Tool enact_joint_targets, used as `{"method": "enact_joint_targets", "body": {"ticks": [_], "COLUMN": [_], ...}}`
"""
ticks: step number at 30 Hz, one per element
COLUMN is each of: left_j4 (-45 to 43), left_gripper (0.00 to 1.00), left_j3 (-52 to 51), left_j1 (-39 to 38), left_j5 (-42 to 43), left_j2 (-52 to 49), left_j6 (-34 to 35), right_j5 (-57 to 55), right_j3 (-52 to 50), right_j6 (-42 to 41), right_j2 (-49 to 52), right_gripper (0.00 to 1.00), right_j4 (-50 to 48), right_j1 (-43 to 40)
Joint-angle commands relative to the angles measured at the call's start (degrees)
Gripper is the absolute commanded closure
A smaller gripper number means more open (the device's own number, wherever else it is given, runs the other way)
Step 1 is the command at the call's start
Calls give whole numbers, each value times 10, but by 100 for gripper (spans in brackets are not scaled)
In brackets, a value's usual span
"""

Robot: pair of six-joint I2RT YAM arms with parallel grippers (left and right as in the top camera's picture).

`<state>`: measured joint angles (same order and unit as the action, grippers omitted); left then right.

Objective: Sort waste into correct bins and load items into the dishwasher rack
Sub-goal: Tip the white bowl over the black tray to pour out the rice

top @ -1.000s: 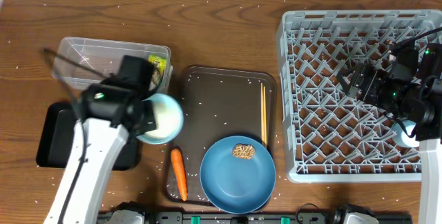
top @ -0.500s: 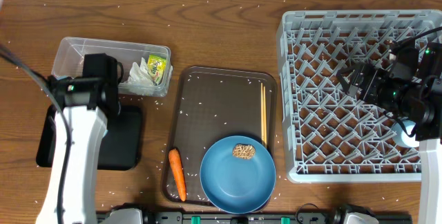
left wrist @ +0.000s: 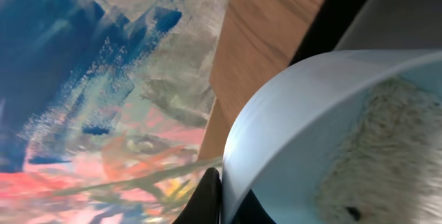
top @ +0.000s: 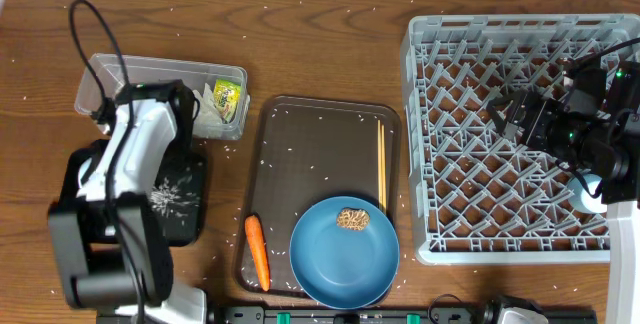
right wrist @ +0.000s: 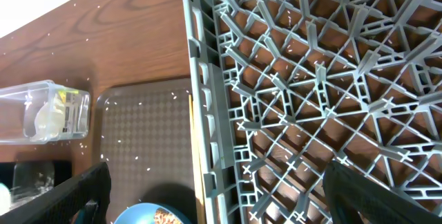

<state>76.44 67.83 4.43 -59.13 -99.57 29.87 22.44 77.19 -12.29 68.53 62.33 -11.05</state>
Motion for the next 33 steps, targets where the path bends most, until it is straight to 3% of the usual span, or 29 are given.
{"method": "enact_joint_targets", "body": {"ticks": [1, 7, 10, 14, 17, 21, 24, 27, 31, 33], "left_j4": [5, -2, 0, -4, 18, 8, 8, 7, 23, 16], "left_gripper": [94, 94, 94, 94, 94, 94, 94, 94, 94, 94], "left_j3": [-3, -11, -15, -24, -27, -28, -28, -18, -13, -12], "left_j1": [-1, -1, -1, -10, -12, -13, -12, -15, -31, -38], "left_j5": [-36, -15, -63, 32, -83, -10, -85, -80, -151, -128], "left_j2": [-23, -27, -29, -29, -28, -27, -29, -29, -26, -22], "left_j6": [13, 45, 14, 85, 31, 72, 25, 19, -22, -7], "right_j5": [-2, -2, -1, -2, -2, -2, -2, -2, -1, 1], "right_j3": [4, 4, 4, 4, 4, 4, 4, 4, 4, 4], "right_j6": [13, 17, 17, 23, 23, 23, 23, 23, 21, 20], "right_j2": [1, 1, 1, 1, 1, 1, 1, 1, 1, 1], "right_gripper": [9, 9, 8, 8, 9, 8, 8, 8, 8, 8], "right_j4": [1, 2, 2, 2, 2, 1, 1, 0, -11, -21], "right_j1": [6, 6, 6, 6, 6, 6, 6, 6, 6, 6]}}
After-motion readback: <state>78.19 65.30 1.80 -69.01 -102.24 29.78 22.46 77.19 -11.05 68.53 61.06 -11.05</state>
